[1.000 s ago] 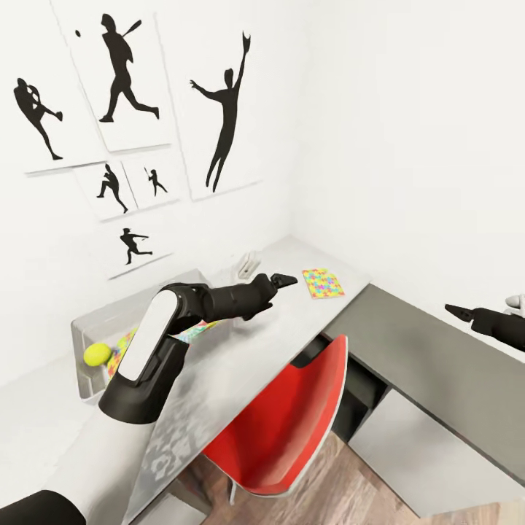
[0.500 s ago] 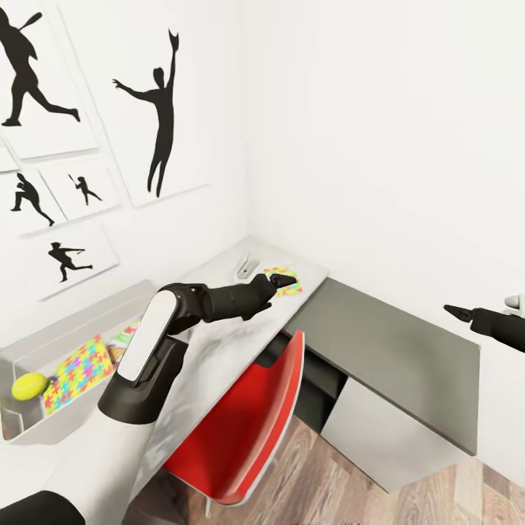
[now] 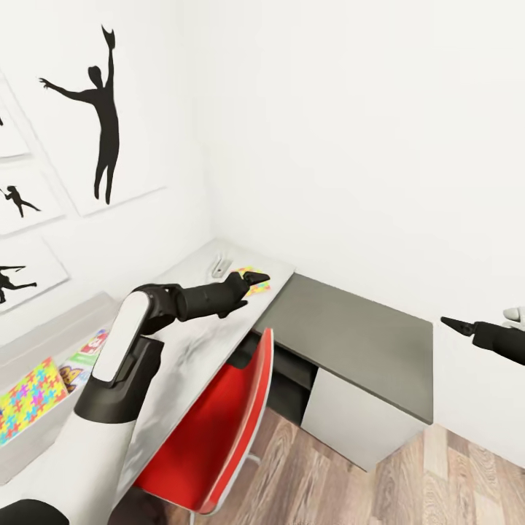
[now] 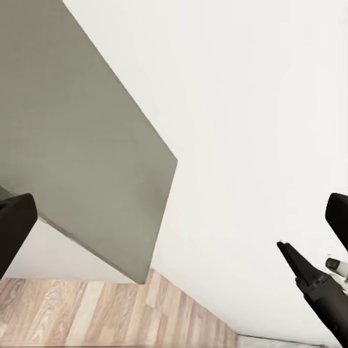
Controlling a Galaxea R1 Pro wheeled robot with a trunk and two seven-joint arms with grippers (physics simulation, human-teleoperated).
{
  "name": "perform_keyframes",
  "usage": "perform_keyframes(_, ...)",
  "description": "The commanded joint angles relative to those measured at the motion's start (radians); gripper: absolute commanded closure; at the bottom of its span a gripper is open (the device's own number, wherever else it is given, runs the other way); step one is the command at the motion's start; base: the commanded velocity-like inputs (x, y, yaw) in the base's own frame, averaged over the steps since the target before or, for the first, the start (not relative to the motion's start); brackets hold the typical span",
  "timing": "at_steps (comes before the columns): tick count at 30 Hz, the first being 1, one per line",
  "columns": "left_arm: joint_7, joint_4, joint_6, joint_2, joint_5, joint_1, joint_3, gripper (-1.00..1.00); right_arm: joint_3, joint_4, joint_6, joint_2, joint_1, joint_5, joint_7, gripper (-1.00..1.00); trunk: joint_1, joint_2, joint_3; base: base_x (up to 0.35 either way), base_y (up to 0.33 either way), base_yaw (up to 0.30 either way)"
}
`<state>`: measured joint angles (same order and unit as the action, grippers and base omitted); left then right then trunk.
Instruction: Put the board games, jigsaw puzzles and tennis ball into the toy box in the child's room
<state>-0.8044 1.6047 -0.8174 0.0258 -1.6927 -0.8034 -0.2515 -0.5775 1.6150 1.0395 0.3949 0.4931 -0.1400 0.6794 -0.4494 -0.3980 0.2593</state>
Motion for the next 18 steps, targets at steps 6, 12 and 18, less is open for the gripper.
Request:
perform_keyframes(6, -0.011, 0.001, -0.008, -0.021, -0.063, 0.010, 0.020, -1.00, 0.001, 0.000, 0.008, -0.002, 0.001, -0.006, 0.000, -1.00, -0.001, -0.002, 0.002, 0.008, 0.000, -0.298)
perform_keyframes(12, -0.012, 0.001, -0.009, -0.028, -0.072, 0.013, 0.023, -1.00, 0.002, 0.000, 0.008, -0.003, 0.001, -0.006, 0.000, -1.00, -0.001, -0.002, 0.002, 0.156, -0.100, -0.298)
perform_keyframes(18, -0.012, 0.001, -0.009, -0.030, -0.074, 0.013, 0.023, -1.00, 0.003, 0.000, 0.008, -0.004, 0.001, -0.007, 0.000, -1.00, -0.001, -0.002, 0.002, 0.228, -0.234, -0.298)
